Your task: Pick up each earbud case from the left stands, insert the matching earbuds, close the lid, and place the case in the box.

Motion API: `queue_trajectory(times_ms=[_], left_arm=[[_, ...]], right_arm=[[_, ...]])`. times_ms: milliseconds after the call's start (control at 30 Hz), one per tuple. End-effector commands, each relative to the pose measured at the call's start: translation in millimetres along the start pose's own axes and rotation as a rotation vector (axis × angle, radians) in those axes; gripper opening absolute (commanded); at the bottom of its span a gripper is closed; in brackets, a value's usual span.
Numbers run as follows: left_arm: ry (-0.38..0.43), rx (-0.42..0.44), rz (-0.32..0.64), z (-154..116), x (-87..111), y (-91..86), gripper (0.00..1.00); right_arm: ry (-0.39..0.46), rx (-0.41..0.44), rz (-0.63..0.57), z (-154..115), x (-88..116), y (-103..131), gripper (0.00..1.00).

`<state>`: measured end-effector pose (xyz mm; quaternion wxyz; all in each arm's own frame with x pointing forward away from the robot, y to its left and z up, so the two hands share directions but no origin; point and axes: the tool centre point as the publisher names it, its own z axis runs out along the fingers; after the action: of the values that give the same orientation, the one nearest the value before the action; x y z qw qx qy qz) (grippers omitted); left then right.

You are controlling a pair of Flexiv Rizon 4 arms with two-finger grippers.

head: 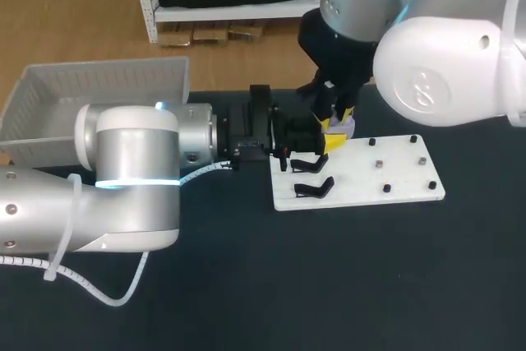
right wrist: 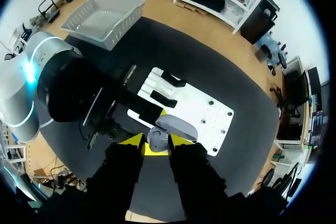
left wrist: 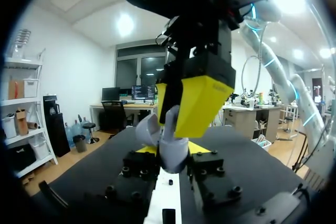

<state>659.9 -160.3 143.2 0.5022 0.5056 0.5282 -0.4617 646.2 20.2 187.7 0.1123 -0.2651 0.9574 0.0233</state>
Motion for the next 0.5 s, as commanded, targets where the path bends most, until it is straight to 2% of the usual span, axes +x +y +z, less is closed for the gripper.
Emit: queue_trajectory(times_ms=[33,200,333,500], left_arm=[[-0.007,-0.011,0.005,1,1.5,-1.9,0.00],[-0.007,-0.011,0.005,1,1.5,-1.9,0.00],[-0.007,-0.011,0.005,1,1.5,-1.9,0.00],[-0.007,-0.011,0.005,1,1.5,-1.9,0.00]], right_arm=[[-0.004,0.004,0.003,-2,2,-2,0.28],[-0.007,0.012,-0.002,-3,2,-2,0.27],[-0.026,0.002,-0.028,-20,5,-1,0.28],[-0.106,-0.010,0.025,-37,-11,-7,0.29]])
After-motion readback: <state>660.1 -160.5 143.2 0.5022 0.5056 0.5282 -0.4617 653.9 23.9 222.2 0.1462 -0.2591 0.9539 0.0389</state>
